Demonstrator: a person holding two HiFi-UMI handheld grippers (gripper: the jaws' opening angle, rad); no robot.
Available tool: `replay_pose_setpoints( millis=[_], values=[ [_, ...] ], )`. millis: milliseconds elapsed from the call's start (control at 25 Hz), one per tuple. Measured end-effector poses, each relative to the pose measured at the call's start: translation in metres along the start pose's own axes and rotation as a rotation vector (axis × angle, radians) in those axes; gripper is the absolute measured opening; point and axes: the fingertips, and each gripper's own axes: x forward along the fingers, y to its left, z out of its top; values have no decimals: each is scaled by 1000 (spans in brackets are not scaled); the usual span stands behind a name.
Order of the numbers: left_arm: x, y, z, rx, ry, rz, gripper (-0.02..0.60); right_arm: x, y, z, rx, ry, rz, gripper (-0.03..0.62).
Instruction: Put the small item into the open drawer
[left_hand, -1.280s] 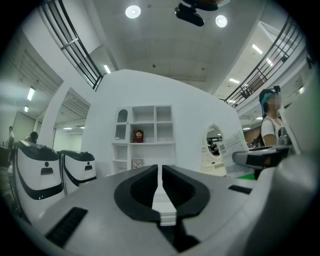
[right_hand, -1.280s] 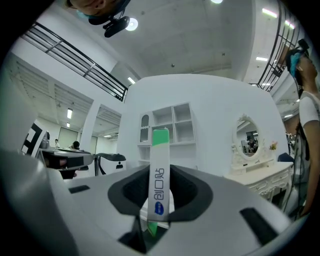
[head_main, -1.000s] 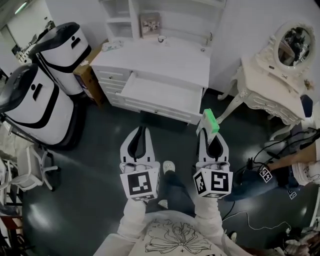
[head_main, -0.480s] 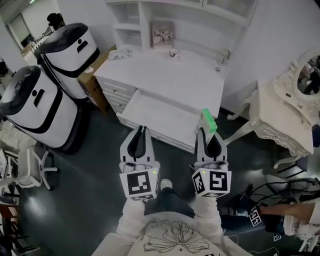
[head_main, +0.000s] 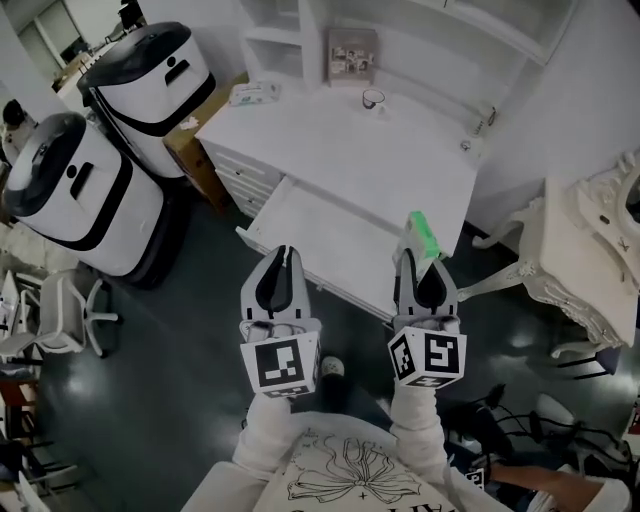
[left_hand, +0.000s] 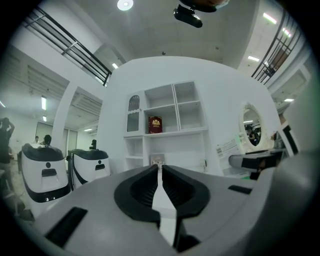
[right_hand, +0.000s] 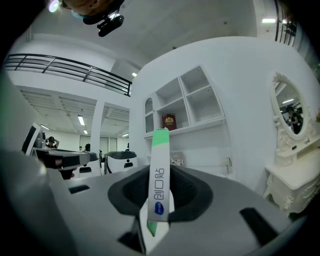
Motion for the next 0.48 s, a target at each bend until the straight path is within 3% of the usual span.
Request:
replay_pose_setpoints(
  millis=[480],
  values=[
    [91, 14, -43, -7, 98, -34, 26, 80, -15, -44, 19, 107, -20, 89]
  ],
)
